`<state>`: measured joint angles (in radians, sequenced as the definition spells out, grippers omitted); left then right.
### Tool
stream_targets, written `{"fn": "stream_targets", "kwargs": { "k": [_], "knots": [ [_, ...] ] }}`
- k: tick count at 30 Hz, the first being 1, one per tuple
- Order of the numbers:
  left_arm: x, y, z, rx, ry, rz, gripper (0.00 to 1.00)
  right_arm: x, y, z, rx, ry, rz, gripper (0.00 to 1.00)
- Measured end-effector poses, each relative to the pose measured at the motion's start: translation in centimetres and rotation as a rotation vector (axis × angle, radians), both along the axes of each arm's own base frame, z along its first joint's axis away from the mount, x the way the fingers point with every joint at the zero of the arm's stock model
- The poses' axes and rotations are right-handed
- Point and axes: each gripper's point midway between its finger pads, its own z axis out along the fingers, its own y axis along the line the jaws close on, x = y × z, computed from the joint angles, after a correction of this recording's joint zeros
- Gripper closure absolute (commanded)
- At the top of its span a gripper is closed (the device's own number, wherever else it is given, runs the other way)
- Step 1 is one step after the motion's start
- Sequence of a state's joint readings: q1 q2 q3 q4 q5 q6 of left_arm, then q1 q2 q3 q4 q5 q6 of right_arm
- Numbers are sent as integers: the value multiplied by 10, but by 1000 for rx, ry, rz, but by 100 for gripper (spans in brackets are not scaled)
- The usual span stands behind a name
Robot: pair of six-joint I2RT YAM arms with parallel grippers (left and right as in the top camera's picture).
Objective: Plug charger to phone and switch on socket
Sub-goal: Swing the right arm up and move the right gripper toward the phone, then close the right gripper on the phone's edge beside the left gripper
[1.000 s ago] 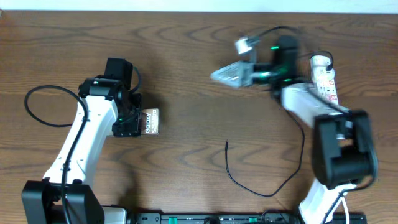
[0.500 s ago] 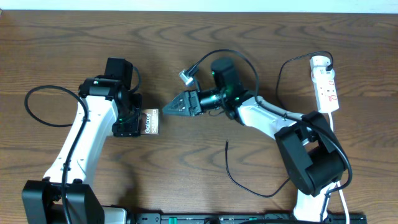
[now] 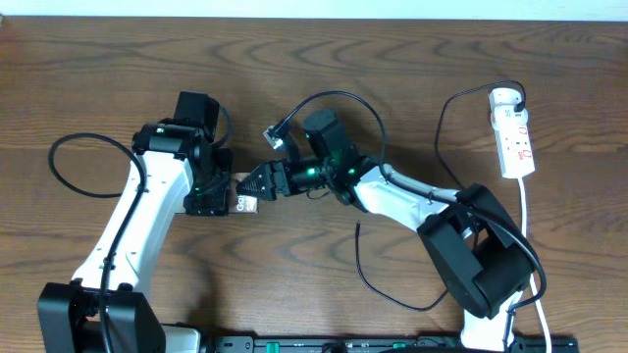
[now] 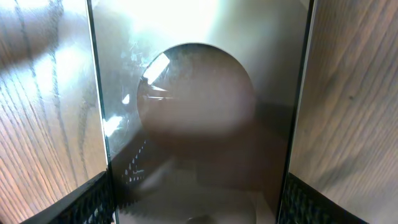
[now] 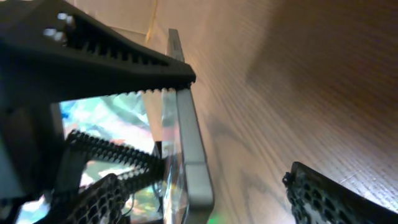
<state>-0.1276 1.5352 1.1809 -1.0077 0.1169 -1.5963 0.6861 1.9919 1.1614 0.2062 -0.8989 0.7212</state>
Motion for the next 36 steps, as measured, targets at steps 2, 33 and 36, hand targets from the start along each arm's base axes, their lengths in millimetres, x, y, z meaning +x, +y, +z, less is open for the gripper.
{"fn": "stream_targets", "kwargs": {
  "k": [2, 33, 36],
  "knots": [
    [0, -3, 0, -19, -1, -3, 93, -1, 3, -2, -9, -8, -6, 21],
    [4, -31, 2, -59, -32, -76, 93, 0, 12, 0, -12, -61, -30, 63],
    [4, -31, 2, -61, -30, -66, 93, 0, 12, 0, -13, -53, -34, 64]
  ]
}}
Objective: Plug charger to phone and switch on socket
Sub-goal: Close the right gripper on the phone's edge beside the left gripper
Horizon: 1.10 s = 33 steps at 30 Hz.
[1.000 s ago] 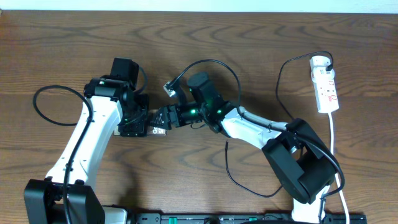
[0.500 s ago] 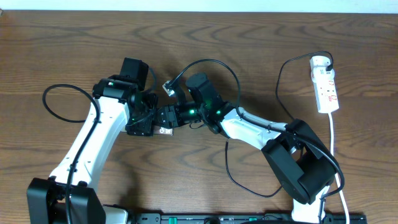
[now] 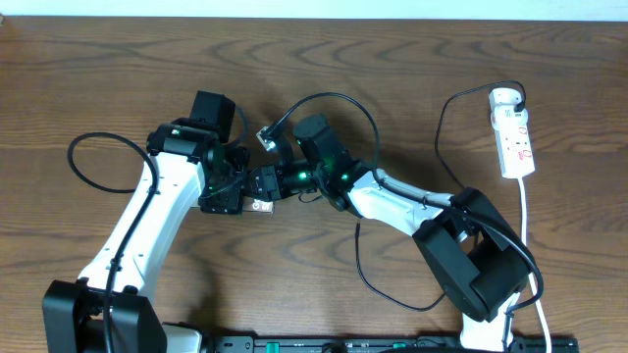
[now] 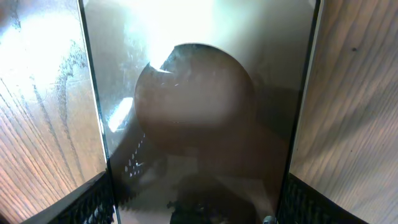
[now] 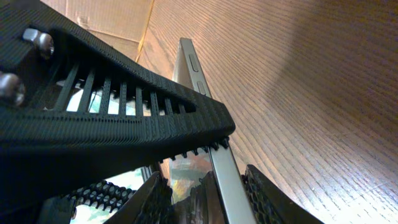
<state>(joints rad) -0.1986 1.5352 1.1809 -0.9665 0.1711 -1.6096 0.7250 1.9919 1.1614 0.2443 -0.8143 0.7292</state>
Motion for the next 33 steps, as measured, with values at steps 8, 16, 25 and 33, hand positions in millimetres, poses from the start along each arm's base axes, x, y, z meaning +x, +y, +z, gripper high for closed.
{"fn": "stream_targets", "kwargs": {
  "k": [8, 16, 25, 33],
  "knots": [
    [-1, -2, 0, -18, 15, 82, 93, 1, 0, 0, -3, 25, -15, 66],
    [1, -3, 0, -31, 19, 140, 93, 2, 1, 1, 2, 31, -23, 65],
    [1, -2, 0, -35, 23, 167, 93, 2, 2, 3, 7, 38, -26, 68],
    [2, -2, 1, -32, 18, 169, 93, 2, 4, 6, 19, 45, -31, 67]
  ]
}}
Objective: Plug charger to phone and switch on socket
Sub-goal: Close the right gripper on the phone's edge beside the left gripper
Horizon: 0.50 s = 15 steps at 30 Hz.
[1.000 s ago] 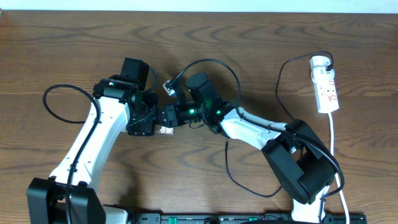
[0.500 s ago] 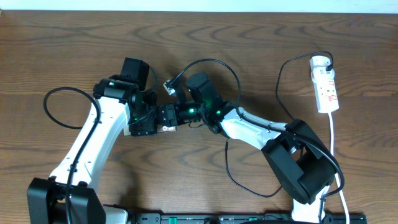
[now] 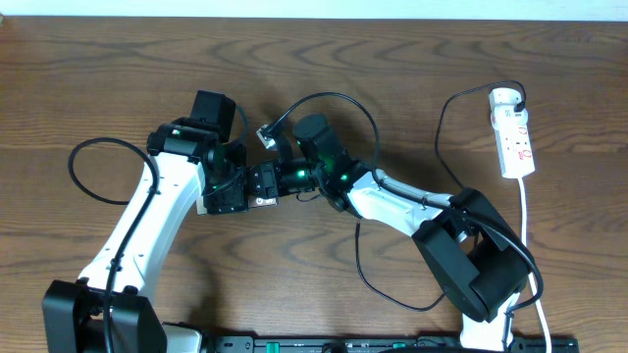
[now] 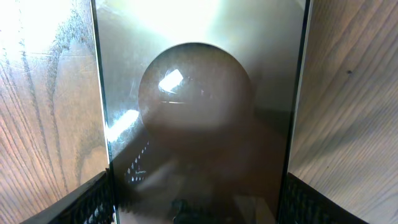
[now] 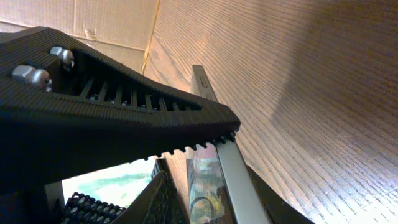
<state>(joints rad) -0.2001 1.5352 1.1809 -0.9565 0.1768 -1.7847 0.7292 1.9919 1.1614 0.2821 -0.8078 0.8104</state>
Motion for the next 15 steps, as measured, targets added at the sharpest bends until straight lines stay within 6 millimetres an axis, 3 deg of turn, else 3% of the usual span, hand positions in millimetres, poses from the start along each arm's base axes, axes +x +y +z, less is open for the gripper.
{"fn": "stream_targets", "kwargs": {
  "k": [7, 15],
  "knots": [
    [1, 1, 0, 8, -6, 1, 93, -1, 1, 0, 0, 20, -5, 80],
    [1, 1, 0, 10, -6, 1, 93, -1, 1, 0, -2, 24, -7, 87]
  ]
}}
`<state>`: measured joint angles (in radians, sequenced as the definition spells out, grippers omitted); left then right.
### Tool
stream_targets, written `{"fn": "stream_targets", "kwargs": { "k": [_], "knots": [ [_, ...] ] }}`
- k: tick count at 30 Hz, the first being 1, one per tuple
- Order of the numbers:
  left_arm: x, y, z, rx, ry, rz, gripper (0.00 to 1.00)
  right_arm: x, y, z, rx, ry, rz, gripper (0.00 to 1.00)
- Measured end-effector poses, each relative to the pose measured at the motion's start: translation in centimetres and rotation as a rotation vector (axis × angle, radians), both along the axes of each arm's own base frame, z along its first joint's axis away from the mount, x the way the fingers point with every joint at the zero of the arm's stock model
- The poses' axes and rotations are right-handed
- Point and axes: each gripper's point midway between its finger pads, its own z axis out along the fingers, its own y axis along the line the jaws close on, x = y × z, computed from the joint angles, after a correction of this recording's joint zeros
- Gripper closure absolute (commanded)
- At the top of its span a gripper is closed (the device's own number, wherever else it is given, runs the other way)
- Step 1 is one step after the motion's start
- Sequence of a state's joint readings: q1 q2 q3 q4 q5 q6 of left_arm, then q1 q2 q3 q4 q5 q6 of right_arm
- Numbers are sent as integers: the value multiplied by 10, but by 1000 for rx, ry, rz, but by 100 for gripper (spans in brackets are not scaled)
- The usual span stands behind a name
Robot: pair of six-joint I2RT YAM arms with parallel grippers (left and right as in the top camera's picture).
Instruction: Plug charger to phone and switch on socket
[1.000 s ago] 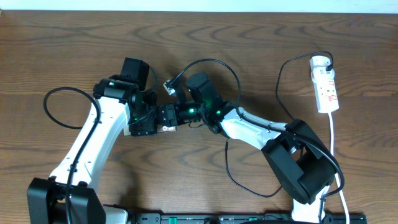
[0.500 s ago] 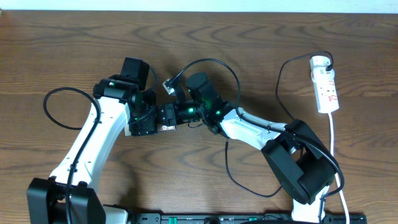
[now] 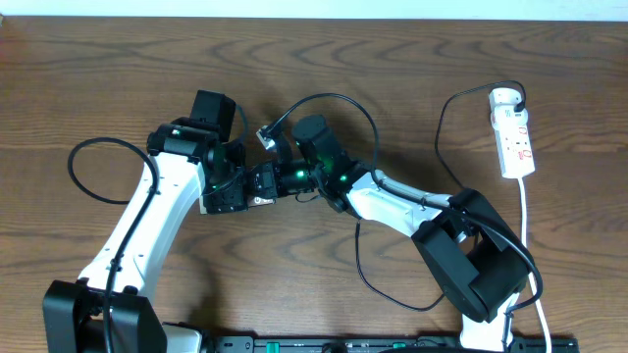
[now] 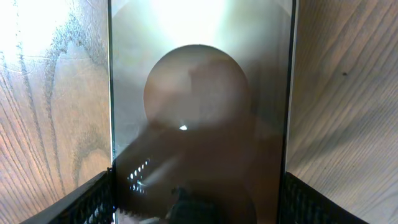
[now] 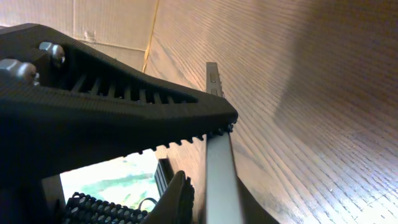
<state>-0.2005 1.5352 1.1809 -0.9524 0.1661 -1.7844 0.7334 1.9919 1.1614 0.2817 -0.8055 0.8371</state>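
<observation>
The phone (image 4: 199, 106) fills the left wrist view, its dark glass reflecting the camera. My left gripper (image 3: 226, 189) is shut on its two long sides, with its fingers (image 4: 84, 202) at the bottom corners. In the right wrist view the phone's silver edge (image 5: 219, 168) shows end-on under a serrated finger (image 5: 155, 118). My right gripper (image 3: 263, 182) looks shut on the phone's end. The white power strip (image 3: 514, 137) lies at the far right with the charger (image 3: 504, 96) plugged in. Its black cable (image 3: 441, 123) runs under the right arm, and the free end is hidden.
A loose black cable loop (image 3: 378, 284) lies on the wooden table (image 3: 78, 78) in front of the right arm's base. The left arm's cable loop (image 3: 83, 172) lies at the left. The right arm's own cable arches over its wrist.
Both arms stand where they were in the overhead view. The phone looks slightly narrower in the left wrist view and more edge-on in the right wrist view. Both grips are unchanged.
At first my left gripper held the phone and my right gripper stood open beside its end. By 1.6 s ago both arms had shifted a little and the right fingers had closed in on the phone. Since then both have kept hold with only small shifts.
</observation>
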Motion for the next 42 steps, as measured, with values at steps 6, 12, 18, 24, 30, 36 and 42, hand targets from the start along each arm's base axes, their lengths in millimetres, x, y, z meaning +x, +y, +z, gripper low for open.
{"fn": "stream_targets", "kwargs": {
  "k": [6, 12, 18, 24, 30, 36, 42],
  "knots": [
    [1, 0, 0, 1, -4, 0, 93, 2, 0, -1, -5, 3, -11, 91],
    [4, 0, 1, 7, -18, 0, 83, -2, 0, -5, -17, 12, -6, 99],
    [3, 2, 2, 14, -16, -1, 55, 1, -1, -10, -29, 15, -24, 99],
    [4, -1, 3, 3, -19, -2, 34, 0, 0, -9, -25, 12, -20, 99],
    [3, -3, 3, -7, -17, -11, 21, -2, 1, -9, -21, 15, -11, 99],
    [3, -4, 3, -11, -19, -26, 15, 9, -8, -8, -19, 13, -33, 99],
    [9, -9, 5, -35, -48, -65, 14, 46, -37, -10, -24, 5, -122, 99]
  ]
}}
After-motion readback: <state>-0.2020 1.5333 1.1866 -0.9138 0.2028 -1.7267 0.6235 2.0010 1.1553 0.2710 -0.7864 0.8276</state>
